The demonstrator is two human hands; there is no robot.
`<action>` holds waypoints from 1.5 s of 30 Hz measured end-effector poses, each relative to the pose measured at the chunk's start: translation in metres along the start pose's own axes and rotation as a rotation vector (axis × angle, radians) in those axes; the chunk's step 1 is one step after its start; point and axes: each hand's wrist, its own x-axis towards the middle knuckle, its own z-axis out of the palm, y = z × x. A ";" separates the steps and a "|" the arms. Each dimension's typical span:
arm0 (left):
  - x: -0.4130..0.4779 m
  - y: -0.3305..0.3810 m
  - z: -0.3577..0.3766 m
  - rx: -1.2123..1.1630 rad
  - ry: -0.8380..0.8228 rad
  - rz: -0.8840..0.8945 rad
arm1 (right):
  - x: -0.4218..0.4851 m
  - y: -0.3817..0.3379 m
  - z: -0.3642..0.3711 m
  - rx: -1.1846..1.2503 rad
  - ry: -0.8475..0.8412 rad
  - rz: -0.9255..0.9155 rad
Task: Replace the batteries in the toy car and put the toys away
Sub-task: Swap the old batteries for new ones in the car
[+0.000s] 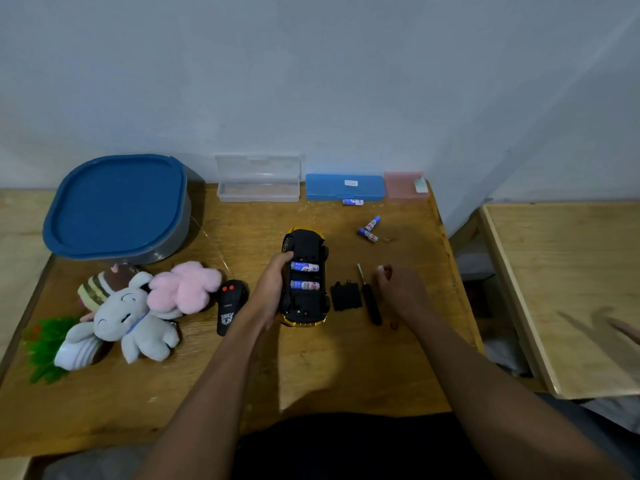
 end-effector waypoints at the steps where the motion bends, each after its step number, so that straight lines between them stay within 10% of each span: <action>1: 0.000 0.001 0.003 -0.005 0.022 -0.006 | 0.003 0.002 0.001 0.010 -0.007 -0.001; 36: 0.027 0.018 0.064 -0.001 0.163 -0.001 | 0.108 0.020 -0.072 0.056 -0.028 -0.198; 45: 0.043 0.032 0.082 0.014 0.169 0.026 | 0.208 0.012 -0.100 -0.713 -0.003 -0.454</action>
